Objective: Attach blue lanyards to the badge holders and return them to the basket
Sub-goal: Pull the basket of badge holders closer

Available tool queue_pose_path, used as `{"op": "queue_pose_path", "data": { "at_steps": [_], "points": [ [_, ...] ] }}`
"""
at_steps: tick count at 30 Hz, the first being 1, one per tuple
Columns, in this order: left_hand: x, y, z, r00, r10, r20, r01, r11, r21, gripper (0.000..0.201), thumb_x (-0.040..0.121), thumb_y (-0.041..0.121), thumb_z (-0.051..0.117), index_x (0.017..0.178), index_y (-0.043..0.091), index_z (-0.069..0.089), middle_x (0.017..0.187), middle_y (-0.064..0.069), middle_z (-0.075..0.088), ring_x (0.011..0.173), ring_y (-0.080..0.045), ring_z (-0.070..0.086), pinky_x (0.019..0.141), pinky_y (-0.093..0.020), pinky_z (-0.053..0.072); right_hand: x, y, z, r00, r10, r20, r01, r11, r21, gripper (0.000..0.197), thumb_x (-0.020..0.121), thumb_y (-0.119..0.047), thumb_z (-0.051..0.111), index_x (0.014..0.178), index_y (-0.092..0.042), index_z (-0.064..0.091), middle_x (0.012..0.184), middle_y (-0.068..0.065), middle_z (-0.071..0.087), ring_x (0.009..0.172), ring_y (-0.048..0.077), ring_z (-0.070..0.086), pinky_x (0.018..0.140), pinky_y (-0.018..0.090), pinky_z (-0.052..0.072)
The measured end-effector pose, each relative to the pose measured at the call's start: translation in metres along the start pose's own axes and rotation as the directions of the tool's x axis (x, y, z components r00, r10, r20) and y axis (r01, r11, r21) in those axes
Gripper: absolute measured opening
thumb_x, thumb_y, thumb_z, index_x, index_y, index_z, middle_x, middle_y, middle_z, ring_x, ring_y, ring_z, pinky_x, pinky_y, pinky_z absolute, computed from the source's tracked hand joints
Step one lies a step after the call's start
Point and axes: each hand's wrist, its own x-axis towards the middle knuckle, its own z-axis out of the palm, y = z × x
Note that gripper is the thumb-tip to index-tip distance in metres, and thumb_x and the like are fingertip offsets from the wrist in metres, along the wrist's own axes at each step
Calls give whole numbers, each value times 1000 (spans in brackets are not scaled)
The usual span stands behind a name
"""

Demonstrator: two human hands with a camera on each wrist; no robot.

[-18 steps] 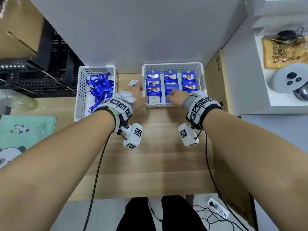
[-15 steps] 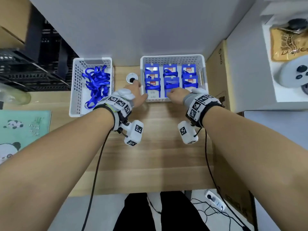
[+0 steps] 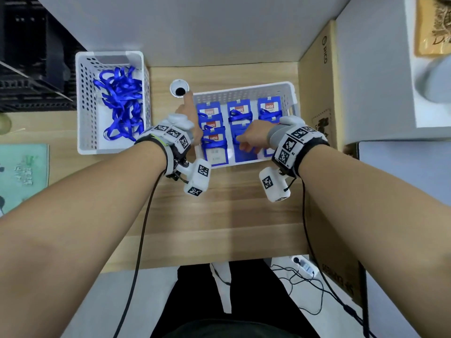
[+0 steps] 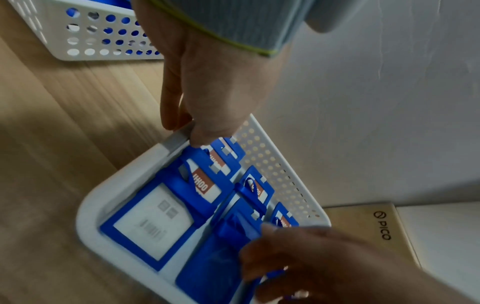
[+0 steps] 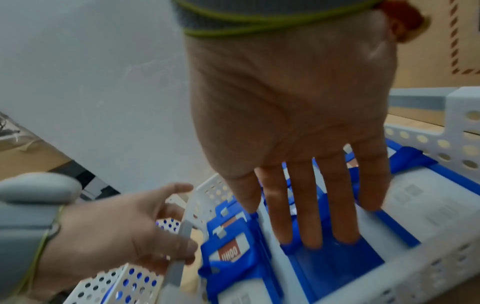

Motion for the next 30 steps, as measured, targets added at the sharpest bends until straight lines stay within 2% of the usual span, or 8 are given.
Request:
{"op": "queue_pose_path", "data": {
  "at_steps": [4, 7, 12, 15, 20, 24, 27, 30],
  "points": [
    [-3, -12, -3, 998, 9, 66, -12, 999, 37, 74, 94, 10, 53, 153, 12, 9, 122, -22, 57, 95, -31, 56, 76, -35, 41, 1, 5, -16, 894, 26, -446, 33, 992, 125, 26, 87, -27, 55, 107, -13, 65, 105, 7, 67, 89, 23, 60, 77, 31, 51],
    [-8, -28, 0, 996, -55, 66, 52, 998, 43, 63, 101, 16, 42, 154, 17, 7, 133, -24, 51, 115, -37, 55, 92, -40, 42, -1, 12, -19, 757, 79, -649, 37, 986, 162, 40, 82, -25, 60, 121, -21, 52, 128, 8, 48, 114, 29, 48, 96, 35, 41],
    [-39, -66, 9, 998, -28, 64, 32, 997, -66, 59, 102, 26, 41, 153, 29, 11, 134, -20, 50, 115, -36, 55, 99, -46, 44, -4, 15, 6, 831, 130, -541, -56, 987, 152, 58, 85, -9, 50, 137, -33, 39, 138, 9, 34, 121, 36, 39, 104, 44, 35],
    [-53, -84, 14, 993, -12, 121, 24, 996, -91, 70, 97, 20, 50, 153, 31, 9, 124, -14, 53, 101, -30, 57, 88, -39, 48, -8, 15, 21, 826, 138, -547, -71, 987, 142, 60, 85, -5, 49, 138, -33, 41, 138, 8, 32, 120, 36, 40, 103, 43, 38],
    [-83, -106, 15, 988, -10, 153, 27, 993, -113, 80, 89, 0, 59, 152, 25, 16, 140, -17, 48, 122, -34, 51, 98, -39, 40, -14, 21, 53, 894, 148, -423, -107, 987, 119, 49, 92, -8, 47, 138, -25, 47, 136, 13, 42, 110, 34, 56, 97, 37, 46],
    [-97, -124, 26, 990, 35, 134, -29, 999, -44, 87, 80, -5, 66, 148, 25, 22, 112, -17, 62, 98, -33, 62, 81, -38, 50, -22, 28, 82, 917, 139, -374, -125, 990, 63, 42, 92, -3, 46, 131, -16, 54, 121, 13, 62, 107, 33, 62, 84, 35, 49],
    [-109, -134, 33, 993, 29, 118, -18, 996, -91, 69, 90, 4, 61, 147, 16, 24, 84, -13, 58, 77, -29, 59, 57, -23, 41, -30, 26, 98, 910, 174, -375, -161, 985, 66, 45, 93, 5, 39, 132, -11, 55, 125, 15, 63, 110, 33, 61, 88, 36, 49],
    [-119, -142, 32, 988, 11, 151, -8, 1000, -22, 78, 82, 1, 66, 144, 22, 23, 86, -7, 55, 80, -29, 59, 61, -31, 46, -31, 25, 105, 905, 190, -380, -163, 981, 103, 42, 93, 2, 41, 127, -14, 59, 121, 12, 66, 106, 31, 63, 80, 32, 47]
  ]
}}
